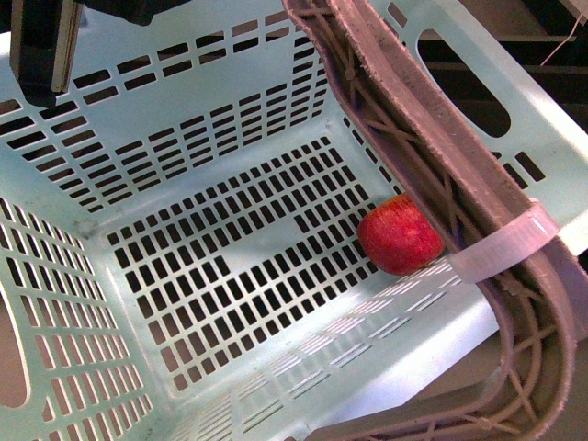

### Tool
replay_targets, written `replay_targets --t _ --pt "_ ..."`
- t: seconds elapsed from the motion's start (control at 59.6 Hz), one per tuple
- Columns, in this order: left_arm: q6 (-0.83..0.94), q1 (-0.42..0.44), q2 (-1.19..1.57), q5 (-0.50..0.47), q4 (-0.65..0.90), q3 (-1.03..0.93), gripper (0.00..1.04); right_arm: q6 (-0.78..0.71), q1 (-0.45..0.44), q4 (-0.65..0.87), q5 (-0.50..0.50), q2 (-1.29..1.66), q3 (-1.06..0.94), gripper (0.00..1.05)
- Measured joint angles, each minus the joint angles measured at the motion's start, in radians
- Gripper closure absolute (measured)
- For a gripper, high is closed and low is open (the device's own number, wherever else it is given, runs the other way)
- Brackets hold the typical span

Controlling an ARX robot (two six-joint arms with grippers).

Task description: Pick apple with right arm and hold basket with left

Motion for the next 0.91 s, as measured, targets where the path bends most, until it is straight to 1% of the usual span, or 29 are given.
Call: replay_targets --t 0.084,0.755,0.839,0.906 --pt "0.0 0.0 0.0 0.001 0.0 0.0 0.97 -0.001 0.0 0.014 0.0 -0.028 -0.019 1.03" --pt "0.0 0.0 0.0 0.0 0.0 0.0 0.97 -0.001 0.0 -0.229 0.0 -0.275 -0.019 1.03" --pt "0.0 0.0 0.0 0.0 0.0 0.0 0.97 -0.001 0.0 -0.385 0.0 -0.399 -0.019 1.03" --pt "0.0 0.001 0.0 0.0 0.0 0.0 0.97 -0.001 0.0 -0.399 -0.001 -0.439 -0.019 1.03"
